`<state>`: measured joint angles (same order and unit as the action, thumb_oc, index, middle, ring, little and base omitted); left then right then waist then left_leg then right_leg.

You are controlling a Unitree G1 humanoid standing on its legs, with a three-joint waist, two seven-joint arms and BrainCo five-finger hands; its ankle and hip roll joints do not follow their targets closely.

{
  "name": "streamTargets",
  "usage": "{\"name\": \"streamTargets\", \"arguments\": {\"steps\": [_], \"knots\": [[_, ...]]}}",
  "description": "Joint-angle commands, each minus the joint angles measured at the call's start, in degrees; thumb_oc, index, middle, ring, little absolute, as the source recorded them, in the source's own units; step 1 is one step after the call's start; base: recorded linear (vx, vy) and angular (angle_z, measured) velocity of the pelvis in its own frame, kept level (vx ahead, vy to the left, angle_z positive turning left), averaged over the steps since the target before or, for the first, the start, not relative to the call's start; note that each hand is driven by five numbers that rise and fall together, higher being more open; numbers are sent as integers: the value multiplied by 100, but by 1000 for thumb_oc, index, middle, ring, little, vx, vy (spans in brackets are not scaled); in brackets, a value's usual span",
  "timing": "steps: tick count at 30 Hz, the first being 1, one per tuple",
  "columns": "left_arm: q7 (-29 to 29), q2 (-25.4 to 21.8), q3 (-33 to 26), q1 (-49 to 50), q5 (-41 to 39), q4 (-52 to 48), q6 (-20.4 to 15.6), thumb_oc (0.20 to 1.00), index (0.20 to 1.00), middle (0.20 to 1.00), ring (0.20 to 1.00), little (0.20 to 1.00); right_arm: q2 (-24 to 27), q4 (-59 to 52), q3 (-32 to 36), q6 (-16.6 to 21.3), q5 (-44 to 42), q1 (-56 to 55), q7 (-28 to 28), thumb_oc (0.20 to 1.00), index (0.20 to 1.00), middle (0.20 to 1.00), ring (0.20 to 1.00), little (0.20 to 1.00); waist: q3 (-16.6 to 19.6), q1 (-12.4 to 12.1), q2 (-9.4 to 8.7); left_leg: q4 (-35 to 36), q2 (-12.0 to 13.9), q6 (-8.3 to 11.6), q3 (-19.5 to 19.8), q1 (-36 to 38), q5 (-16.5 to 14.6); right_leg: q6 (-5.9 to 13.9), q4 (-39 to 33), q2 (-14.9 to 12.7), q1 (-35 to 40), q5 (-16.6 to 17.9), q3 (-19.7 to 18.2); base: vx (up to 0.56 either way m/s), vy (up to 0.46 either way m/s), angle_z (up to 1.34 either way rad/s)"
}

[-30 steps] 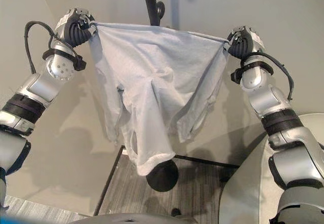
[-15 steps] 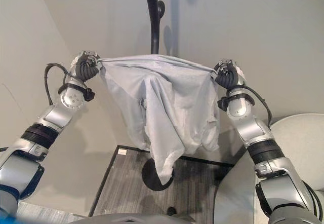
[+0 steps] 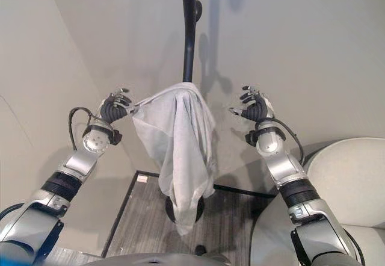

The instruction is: Hang the clothes on the sofa on the clothes rack.

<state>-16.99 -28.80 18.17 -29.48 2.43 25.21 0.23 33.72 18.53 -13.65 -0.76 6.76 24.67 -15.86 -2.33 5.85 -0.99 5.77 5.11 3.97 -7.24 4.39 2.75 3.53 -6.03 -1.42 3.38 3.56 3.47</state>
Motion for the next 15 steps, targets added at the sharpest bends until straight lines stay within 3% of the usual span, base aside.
{"name": "streamTargets", "arguments": {"steps": [1, 10, 15], "knots": [[31, -98, -136, -462, -346, 114, -211, 1000, 1000, 1000, 1000, 1000, -84, -111, 440, 333, -224, 4, -156, 1000, 1000, 1000, 1000, 1000, 256, -196, -218, -77, 167, 103, -139, 542, -761, 758, 103, -813, -62, -74, 220, 0, 0, 0], [365, 42, -606, -127, -1686, -16, -364, 1000, 1000, 1000, 1000, 1000, -328, -556, 1093, 667, -1469, -290, -18, 1000, 1000, 1000, 1000, 1000, 305, -185, -184, -77, 183, 128, -146, 627, -788, 741, 103, -827, 48, -120, 261, 0, 0, 0], [451, -108, -1215, 325, -2582, -471, -623, 1000, 1000, 1000, 1000, 1000, -310, -1143, 1756, 961, -1974, -582, 37, 1000, 1000, 1000, 1000, 1000, 314, -189, -154, -77, 212, 159, -128, 655, -783, 727, 103, -814, 97, -144, 287, 5, -5, 1]]}}
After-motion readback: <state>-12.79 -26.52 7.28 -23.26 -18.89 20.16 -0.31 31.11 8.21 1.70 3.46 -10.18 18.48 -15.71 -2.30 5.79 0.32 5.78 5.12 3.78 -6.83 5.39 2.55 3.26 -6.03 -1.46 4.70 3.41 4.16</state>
